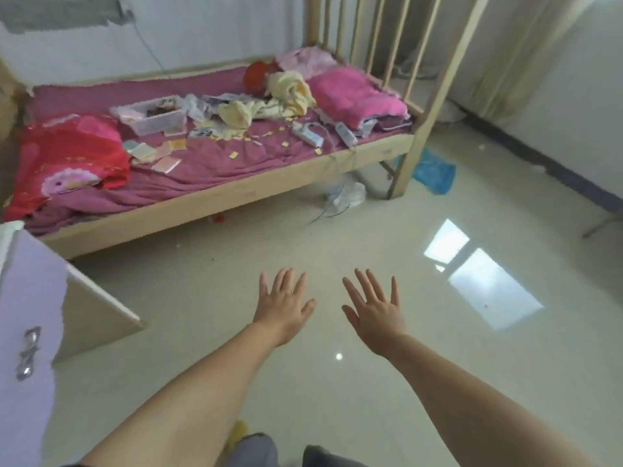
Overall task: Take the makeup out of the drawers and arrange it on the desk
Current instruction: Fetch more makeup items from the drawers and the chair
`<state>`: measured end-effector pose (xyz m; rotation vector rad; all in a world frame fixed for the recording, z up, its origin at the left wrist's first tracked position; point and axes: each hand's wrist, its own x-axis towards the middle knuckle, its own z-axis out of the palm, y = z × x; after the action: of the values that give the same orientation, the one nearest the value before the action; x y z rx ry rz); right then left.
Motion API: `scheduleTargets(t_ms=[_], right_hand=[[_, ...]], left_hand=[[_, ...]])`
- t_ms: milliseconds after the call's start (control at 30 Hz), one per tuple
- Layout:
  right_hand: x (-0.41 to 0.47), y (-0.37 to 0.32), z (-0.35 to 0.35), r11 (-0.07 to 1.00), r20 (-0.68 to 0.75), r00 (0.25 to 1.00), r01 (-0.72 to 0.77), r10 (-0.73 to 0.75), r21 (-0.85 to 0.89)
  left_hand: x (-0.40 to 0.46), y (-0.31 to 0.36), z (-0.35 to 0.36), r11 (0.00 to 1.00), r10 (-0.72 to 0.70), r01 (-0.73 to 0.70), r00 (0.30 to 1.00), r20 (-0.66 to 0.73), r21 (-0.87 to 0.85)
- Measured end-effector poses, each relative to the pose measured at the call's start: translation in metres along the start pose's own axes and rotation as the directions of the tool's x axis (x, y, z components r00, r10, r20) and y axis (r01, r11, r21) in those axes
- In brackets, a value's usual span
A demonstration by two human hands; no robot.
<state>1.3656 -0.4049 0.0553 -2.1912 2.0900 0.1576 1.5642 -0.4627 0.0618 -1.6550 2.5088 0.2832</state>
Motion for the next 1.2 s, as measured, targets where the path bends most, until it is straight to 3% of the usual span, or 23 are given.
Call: scheduleTargets(t_ms=[167, 467, 700, 800, 1033, 1200], right_hand=[[-0.054, 0.108, 0.018, 0.940, 0.046, 0.941, -0.337, 0.335, 0.046], [-0.093, 0.268, 0.035, 0.694, 0.120, 0.701, -0.713, 0.703, 0.104], [-0.079, 0.410, 0.009, 0.472, 0.117, 0.488, -0.870, 0.865, 0.145], [-0.070, 0.463, 0.001, 0.363, 0.131, 0.393, -0.909, 0.910, 0.205], [-0.057, 0.592, 0.010, 0.278, 0.163, 0.325, -0.925, 0.931, 0.259], [-0.050, 0.726, 0.010, 0.306, 0.148, 0.348, -0.920, 0.926, 0.245]], left_hand=[[0.060, 0.122, 0.008, 0.947, 0.298, -0.305, 0.952, 0.077, 0.101], [0.171, 0.326, 0.017, 0.731, 0.656, -0.671, 0.741, 0.141, 0.123], [0.265, 0.466, 0.001, 0.574, 0.786, -0.810, 0.587, 0.196, 0.120], [0.303, 0.518, -0.008, 0.533, 0.807, -0.834, 0.552, 0.211, 0.141], [0.385, 0.643, -0.009, 0.480, 0.831, -0.865, 0.502, 0.240, 0.149], [0.451, 0.758, -0.009, 0.522, 0.811, -0.840, 0.543, 0.218, 0.147]])
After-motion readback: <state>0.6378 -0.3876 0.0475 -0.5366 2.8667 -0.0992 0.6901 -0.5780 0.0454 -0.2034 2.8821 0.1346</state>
